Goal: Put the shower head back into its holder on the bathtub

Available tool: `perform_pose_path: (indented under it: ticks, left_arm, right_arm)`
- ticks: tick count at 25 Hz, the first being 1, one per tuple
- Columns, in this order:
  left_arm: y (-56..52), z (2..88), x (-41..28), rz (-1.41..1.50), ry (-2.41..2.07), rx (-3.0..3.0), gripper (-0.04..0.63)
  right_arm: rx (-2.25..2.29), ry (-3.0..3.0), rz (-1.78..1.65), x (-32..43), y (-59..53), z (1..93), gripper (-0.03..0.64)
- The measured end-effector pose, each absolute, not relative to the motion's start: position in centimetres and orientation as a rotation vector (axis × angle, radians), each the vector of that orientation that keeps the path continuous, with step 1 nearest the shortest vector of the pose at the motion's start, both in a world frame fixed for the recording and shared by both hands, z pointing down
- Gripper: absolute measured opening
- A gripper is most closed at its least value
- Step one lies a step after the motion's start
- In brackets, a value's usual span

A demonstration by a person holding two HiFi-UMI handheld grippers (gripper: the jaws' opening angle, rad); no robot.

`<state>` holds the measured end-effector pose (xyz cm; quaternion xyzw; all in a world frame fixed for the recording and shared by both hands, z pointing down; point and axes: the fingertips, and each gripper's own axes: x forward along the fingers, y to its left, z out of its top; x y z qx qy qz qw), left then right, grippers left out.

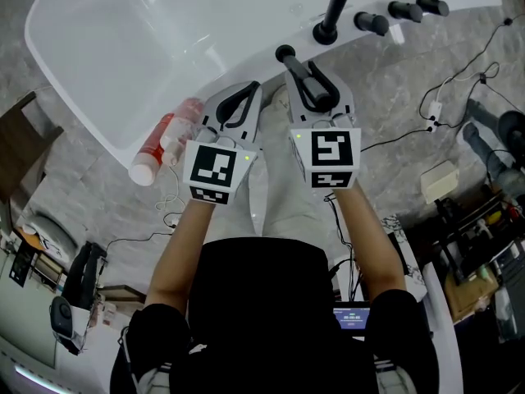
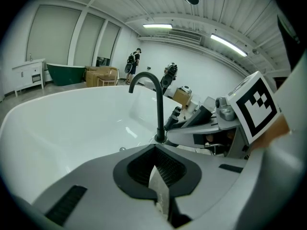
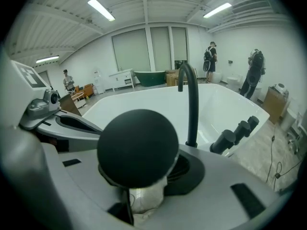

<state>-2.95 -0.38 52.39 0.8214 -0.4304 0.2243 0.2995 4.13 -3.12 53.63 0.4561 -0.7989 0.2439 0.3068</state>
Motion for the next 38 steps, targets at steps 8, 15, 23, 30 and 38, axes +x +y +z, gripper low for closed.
perform_pose_path:
  ticks: [8,15,23,30,38]
  left_arm:
    - [-0.7,52.9,-3.1,0.580,-1.138,2.170,0.012]
    - [-0.9,53.0,-3.2,0.577,-1.146,2.161,0.012]
    - [-1.3,52.8,-3.2,0.571,-1.157,2.158,0.012]
    - [-2.6,50.2,-3.2,0.546,-1.172,2.193,0.012]
    - [-3.8,45.1,-3.6,0.509,-1.202,2.235,0.012]
  right_arm:
    - [1.217,-2.141,0.631,3.2,-4.1,53.6,0.140]
    - [1.194,-2.154,0.533,2.7,-5.0,53.7,0.132]
    - [1.167,-2.176,0.541,2.2,-5.5,53.5,0.132]
    - [1.171,-2.185,0.590,2.6,-5.2,51.8,0.133]
    - [1.241,-2.183,0.604,3.5,-5.1,47.8,0.133]
